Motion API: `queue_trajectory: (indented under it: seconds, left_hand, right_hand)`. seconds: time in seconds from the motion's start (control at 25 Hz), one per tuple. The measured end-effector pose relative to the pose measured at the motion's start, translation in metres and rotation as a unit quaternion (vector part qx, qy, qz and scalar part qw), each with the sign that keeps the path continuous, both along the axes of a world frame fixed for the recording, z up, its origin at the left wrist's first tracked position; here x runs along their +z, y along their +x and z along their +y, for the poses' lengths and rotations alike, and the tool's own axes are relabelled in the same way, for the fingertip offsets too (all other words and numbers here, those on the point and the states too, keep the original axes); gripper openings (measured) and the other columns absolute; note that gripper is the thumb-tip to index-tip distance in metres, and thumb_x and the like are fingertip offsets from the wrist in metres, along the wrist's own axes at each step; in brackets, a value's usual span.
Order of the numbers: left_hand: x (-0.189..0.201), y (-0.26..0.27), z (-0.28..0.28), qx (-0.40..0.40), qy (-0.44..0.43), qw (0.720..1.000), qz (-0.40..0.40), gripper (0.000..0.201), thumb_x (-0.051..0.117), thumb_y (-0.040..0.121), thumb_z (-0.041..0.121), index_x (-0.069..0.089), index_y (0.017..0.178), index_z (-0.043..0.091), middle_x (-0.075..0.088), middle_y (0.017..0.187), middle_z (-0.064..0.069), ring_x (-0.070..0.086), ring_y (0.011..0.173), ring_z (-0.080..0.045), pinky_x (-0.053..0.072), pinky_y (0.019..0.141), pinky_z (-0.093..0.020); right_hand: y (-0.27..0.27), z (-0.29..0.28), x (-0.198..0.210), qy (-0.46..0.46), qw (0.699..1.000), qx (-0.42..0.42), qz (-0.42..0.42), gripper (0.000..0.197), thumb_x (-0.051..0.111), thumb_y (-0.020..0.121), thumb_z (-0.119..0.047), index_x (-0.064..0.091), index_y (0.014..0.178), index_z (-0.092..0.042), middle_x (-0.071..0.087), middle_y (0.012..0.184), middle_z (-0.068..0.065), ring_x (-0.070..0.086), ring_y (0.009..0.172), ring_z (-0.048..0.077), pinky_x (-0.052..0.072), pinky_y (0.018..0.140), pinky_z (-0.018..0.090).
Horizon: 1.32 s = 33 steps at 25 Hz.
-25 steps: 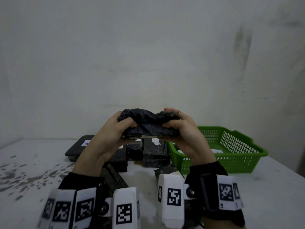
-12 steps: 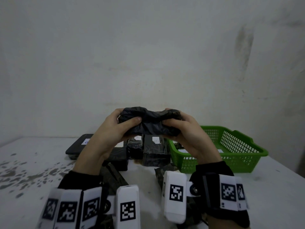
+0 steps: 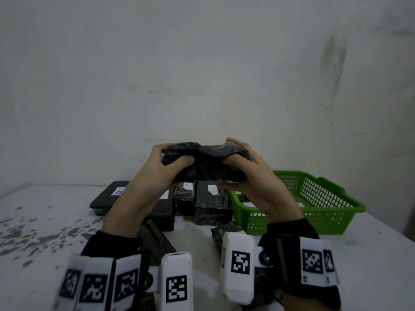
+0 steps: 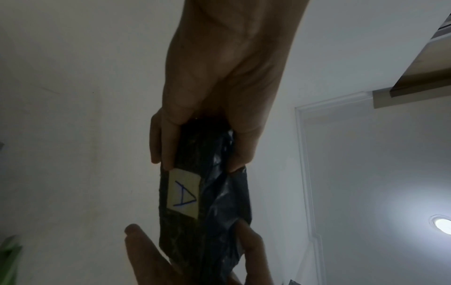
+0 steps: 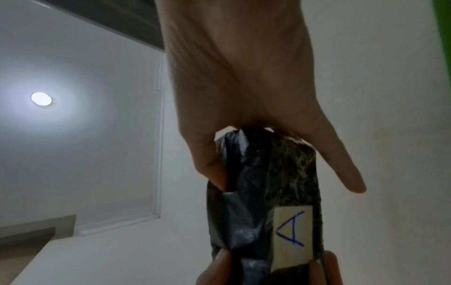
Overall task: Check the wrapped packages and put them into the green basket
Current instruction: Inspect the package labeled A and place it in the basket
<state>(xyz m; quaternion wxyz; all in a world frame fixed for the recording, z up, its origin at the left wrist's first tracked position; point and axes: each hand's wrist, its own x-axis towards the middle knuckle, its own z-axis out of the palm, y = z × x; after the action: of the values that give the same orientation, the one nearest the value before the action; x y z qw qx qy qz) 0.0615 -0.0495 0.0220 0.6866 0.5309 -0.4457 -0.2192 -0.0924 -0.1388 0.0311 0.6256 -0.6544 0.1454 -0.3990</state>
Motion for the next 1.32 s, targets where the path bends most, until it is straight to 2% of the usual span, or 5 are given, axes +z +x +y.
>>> queue_trajectory:
  seconds: [0.2, 0.36, 0.64, 0.88, 1.32]
  left_hand:
    - [0.006, -0.006, 0.004, -0.015, 0.016, 1.0, -0.008, 0.099, 0.051, 0.054, 0.085, 0.056, 0.12, 0.011, 0.065, 0.116, -0.008, 0.064, 0.106, -0.018, 0.054, 0.086, -0.039]
    - [0.006, -0.012, 0.004, -0.029, 0.026, 0.999, 0.037, 0.052, 0.042, 0.086, 0.056, 0.053, 0.117, 0.015, 0.062, 0.116, -0.005, 0.061, 0.106, -0.018, 0.054, 0.081, -0.035]
    - [0.004, -0.006, 0.004, -0.042, 0.001, 0.998, 0.048, 0.057, 0.066, 0.075, 0.001, 0.041, 0.127, 0.001, 0.059, 0.106, -0.012, 0.063, 0.081, -0.016, 0.058, 0.063, -0.025]
    - [0.002, -0.012, 0.003, -0.012, -0.024, 0.999, 0.041, 0.032, 0.06, 0.085, 0.016, 0.05, 0.115, 0.012, 0.062, 0.09, -0.001, 0.067, 0.068, -0.007, 0.057, 0.066, -0.025]
    - [0.0, -0.003, -0.002, 0.04, 0.006, 0.999, -0.008, 0.034, 0.073, 0.06, 0.002, 0.06, 0.092, 0.008, 0.067, 0.088, -0.01, 0.063, 0.084, -0.029, 0.05, 0.084, -0.04]
  right_hand:
    - [0.004, -0.001, 0.001, 0.053, 0.998, 0.042, 0.013, 0.075, 0.063, 0.065, -0.057, 0.05, 0.124, -0.013, 0.059, 0.124, 0.009, 0.061, 0.109, 0.023, 0.057, 0.076, 0.047]
    - [0.008, -0.002, 0.002, 0.077, 0.996, 0.012, -0.035, 0.019, 0.054, 0.09, -0.02, 0.052, 0.108, -0.014, 0.059, 0.094, 0.007, 0.059, 0.079, 0.014, 0.051, 0.064, 0.03]
    - [-0.001, -0.007, 0.001, 0.016, 1.0, 0.004, -0.011, 0.046, 0.055, 0.08, 0.011, 0.051, 0.12, -0.011, 0.061, 0.098, 0.012, 0.062, 0.079, 0.021, 0.051, 0.069, 0.033]
    - [0.002, -0.007, -0.002, 0.008, 1.0, -0.028, 0.0, 0.037, 0.063, 0.08, 0.0, 0.056, 0.116, 0.005, 0.068, 0.097, 0.015, 0.068, 0.081, 0.024, 0.056, 0.074, 0.032]
    - [0.009, -0.001, -0.003, -0.017, 0.997, -0.076, 0.024, 0.044, 0.056, 0.079, 0.017, 0.051, 0.108, -0.015, 0.062, 0.087, 0.001, 0.061, 0.07, 0.013, 0.055, 0.057, 0.026]
